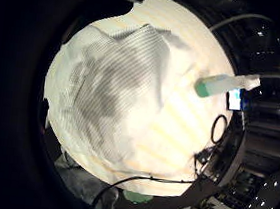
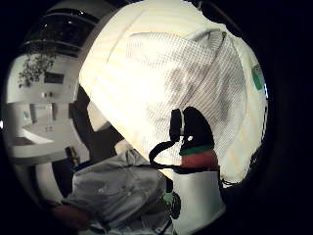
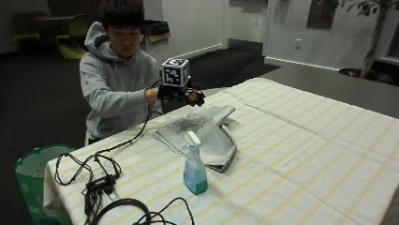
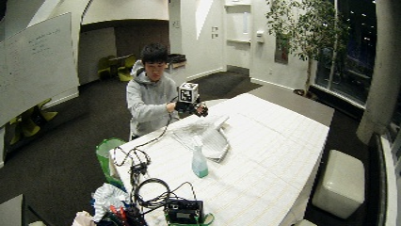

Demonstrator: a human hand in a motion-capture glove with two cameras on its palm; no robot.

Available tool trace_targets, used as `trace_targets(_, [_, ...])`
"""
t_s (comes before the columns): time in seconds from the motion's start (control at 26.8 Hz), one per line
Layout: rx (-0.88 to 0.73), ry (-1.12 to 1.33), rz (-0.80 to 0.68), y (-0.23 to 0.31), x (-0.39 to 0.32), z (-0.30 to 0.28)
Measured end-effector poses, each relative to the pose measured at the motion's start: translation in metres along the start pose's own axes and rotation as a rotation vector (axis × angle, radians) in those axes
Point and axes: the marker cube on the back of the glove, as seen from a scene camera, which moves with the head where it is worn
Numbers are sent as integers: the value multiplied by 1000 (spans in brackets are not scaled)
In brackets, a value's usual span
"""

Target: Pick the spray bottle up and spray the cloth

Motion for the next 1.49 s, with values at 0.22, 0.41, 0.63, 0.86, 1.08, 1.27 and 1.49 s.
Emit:
trace_targets(0.22, [170, -26, -5, 11, 5, 0])
trace_targets(0.41, [371, -89, 5, 27, 16, -1])
trace_targets(0.63, [531, -141, 85, 49, 47, 5])
trace_targets(0.86, [633, -178, 200, 63, 96, 22])
trace_targets(1.08, [665, -265, 340, 58, 147, 36])
trace_targets(1.27, [667, -311, 399, 44, 171, 38])
trace_targets(1.49, [657, -379, 463, 24, 191, 42])
